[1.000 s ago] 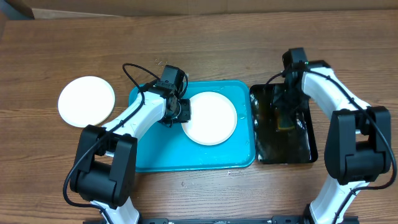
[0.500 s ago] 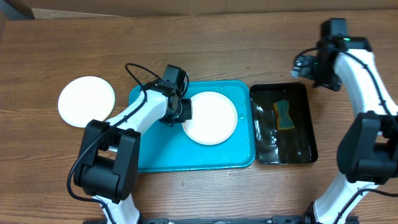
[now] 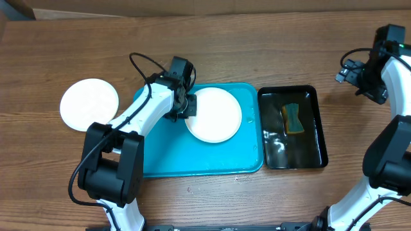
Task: Clean dirty plates on tray and stack at the side
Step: 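Release the sponge and raise the right gripper to the right, then lift the white plate with the left gripper off the tray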
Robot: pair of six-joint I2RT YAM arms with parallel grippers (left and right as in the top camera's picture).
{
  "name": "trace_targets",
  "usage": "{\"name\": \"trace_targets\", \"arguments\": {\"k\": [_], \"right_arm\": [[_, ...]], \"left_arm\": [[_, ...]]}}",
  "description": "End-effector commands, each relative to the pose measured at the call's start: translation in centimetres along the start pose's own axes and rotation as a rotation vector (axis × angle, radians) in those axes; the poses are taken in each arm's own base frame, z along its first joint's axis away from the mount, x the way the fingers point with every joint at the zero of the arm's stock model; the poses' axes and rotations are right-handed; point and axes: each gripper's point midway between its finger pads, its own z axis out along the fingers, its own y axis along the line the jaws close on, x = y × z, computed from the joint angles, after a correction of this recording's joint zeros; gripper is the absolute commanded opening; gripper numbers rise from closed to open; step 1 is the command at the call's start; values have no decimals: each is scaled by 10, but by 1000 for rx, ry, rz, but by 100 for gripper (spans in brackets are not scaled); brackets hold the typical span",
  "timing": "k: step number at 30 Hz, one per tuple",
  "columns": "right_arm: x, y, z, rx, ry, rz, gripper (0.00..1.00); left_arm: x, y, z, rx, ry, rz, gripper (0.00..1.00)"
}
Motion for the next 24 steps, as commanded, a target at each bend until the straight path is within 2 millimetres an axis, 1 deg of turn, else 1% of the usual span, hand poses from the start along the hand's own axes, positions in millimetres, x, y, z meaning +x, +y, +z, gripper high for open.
{"name": "trace_targets", "arguments": {"k": [1,6,15,16,19,24], "right_arm": [[-6,0,-7,1,-27,4,100],[-6,0,-7,1,-27,4,100],[-6,0,-7,1,-27,4,100],[-6,0,-7,1,-27,4,100],[-6,0,-7,1,-27,4,100],[-6,0,-7,1,-27,4,100]], "left_arm": [[-25,2,-16,-26,-77,74,4],[-48,-6,-36,-11,-140,98,4],[-86,-21,-92,17,-238,103,4],[-92,-27,-103,26,-261,111,4],[-97,-45,-114,44,-295,142,4],[-95,-83,-119,34,-347,219,4]]}}
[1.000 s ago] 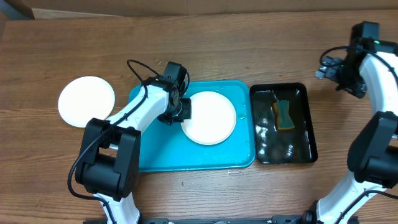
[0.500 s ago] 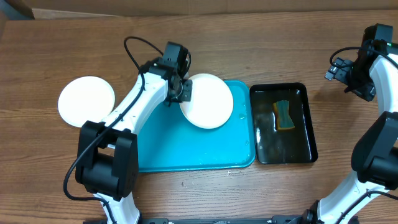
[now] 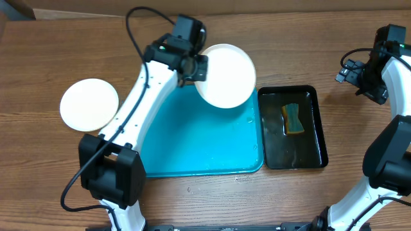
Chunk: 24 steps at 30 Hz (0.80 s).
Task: Clean dirty plates on tray and stack at the side
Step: 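Lift the white plate with the left gripper off the tray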
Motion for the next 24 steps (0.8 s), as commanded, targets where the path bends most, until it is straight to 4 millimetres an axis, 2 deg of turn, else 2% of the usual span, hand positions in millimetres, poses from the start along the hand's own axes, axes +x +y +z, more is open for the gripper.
{"name": "trace_targets", "arguments": {"k": [1,6,9,14,21,24], "right_arm": [[-6,0,-7,2,-27,4,100],[-6,0,-7,1,-27,4,100],[-6,0,-7,2,-27,4,100],[-6,0,-7,2,-27,4,100],[-6,0,-7,2,-27,4,100],[-6,0,-7,2,-27,4,100]], "left_arm": [[-9,-44,-13,-20,-80,115,4],[-9,-88,-24,-117,-179,223,4],[-7,-107,-36,-222,-252,283,4],[-4,-142,-69,-407,-402,418,4],[4,-197,-128,-602,-620,585,4],[8,-214,-147,-646,-676,624,4]]}}
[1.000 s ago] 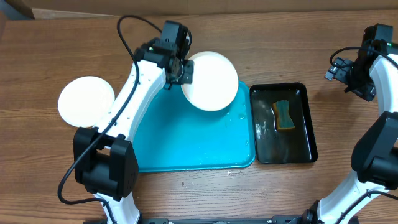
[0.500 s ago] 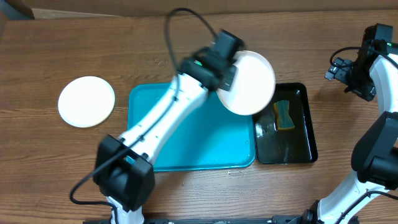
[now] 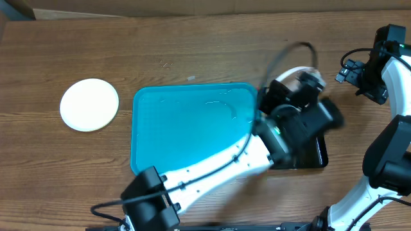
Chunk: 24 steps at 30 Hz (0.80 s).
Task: Clean dirty plates on tray and stack at the side
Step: 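Lift the white plate with the left gripper off the tray, then carry the plate left and set it on the plate stack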
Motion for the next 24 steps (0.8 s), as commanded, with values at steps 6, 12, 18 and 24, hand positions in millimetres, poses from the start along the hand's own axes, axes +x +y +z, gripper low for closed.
{"name": "trace_targets", "arguments": {"k": [6,12,18,24], "right_arm": [[-6,0,-7,2,-27,4,100],[-6,0,-7,2,-27,4,100],[-6,0,-7,2,-27,4,100],[-6,0,-7,2,-27,4,100]], "left_arm": [[-36,19,-43,-186,-100,129,4],[-37,18,-44,-179,-107,102,4],[-19,-9,-27,20,-62,-4,4],[22,-45,3,395,152,-210,4]]}}
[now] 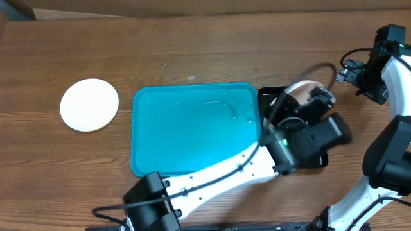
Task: Clean dirty plates on tray and stack at the side
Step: 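Carry the plate left and set it on the plate stack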
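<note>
My left arm reaches across from the bottom to the black water basin (264,96) at the right. Its gripper (313,97) is shut on the rim of a white plate (295,88). Only an arc of the plate shows above the wrist, tilted over the basin. The teal tray (192,128) lies in the middle, wet and with no plate on it. A second white plate (89,104) lies flat on the table at the far left. My right gripper (348,72) hangs at the far right, away from everything, its fingers too small to read.
The left arm covers most of the basin, and the sponge in it is hidden. The brown wooden table (192,45) runs all round the tray. The right arm's links stand along the right edge.
The left gripper with the plate has shifted a little to the right and lower over the basin. The right arm has not moved.
At first the left gripper gripped the rim of a plate lying on the teal tray. Then it held the plate raised above the tray's back right corner. After that arm and plate were over the black basin, where they still are, leaving the tray bare.
</note>
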Robot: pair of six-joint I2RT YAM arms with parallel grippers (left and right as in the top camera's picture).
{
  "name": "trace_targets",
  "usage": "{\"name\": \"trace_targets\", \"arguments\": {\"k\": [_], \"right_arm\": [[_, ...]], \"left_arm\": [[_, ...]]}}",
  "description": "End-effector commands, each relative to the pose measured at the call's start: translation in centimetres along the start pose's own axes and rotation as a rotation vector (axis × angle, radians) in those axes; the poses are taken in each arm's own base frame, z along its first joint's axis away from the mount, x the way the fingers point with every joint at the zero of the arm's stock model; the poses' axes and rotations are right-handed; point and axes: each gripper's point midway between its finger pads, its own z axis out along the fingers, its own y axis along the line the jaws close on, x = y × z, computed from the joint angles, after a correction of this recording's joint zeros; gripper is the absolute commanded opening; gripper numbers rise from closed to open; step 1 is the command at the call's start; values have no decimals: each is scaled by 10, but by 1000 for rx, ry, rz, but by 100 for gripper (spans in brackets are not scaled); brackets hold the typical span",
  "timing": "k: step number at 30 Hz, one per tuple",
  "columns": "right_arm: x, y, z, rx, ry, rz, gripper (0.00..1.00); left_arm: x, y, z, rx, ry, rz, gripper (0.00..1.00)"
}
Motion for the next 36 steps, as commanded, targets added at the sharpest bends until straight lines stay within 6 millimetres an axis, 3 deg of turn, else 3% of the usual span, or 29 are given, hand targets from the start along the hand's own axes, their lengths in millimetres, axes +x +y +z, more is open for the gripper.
{"name": "trace_targets", "arguments": {"k": [1,4,7,10,13,16,19,21,22,25,31,36], "right_arm": [[-6,0,-7,2,-27,3,100],[-6,0,-7,2,-27,3,100],[-6,0,-7,2,-27,3,100],[-6,0,-7,1,-27,3,100],[-6,0,-7,2,-27,3,100],[-6,0,-7,2,-27,3,100],[-6,0,-7,1,-27,3,100],[-6,0,-7,1,-27,3,100],[-6,0,-7,1,-27,3,100],[-6,0,-7,1,-27,3,100],[-6,0,-7,2,-27,3,100],[-6,0,-7,1,-27,3,100]], "left_arm": [[8,-19,20,334,109,-316,4],[17,-15,38,539,197,-440,4],[24,7,54,743,264,-601,4],[39,61,73,921,300,-791,4],[74,118,97,887,348,-934,4],[135,179,119,721,451,-1067,4],[204,235,127,520,568,-1182,4],[251,271,126,376,635,-1245,4],[293,302,120,238,693,-1291,4],[353,340,105,52,771,-1348,4],[447,376,72,-212,897,-1458,4],[494,382,56,-302,939,-1523,4]]}}
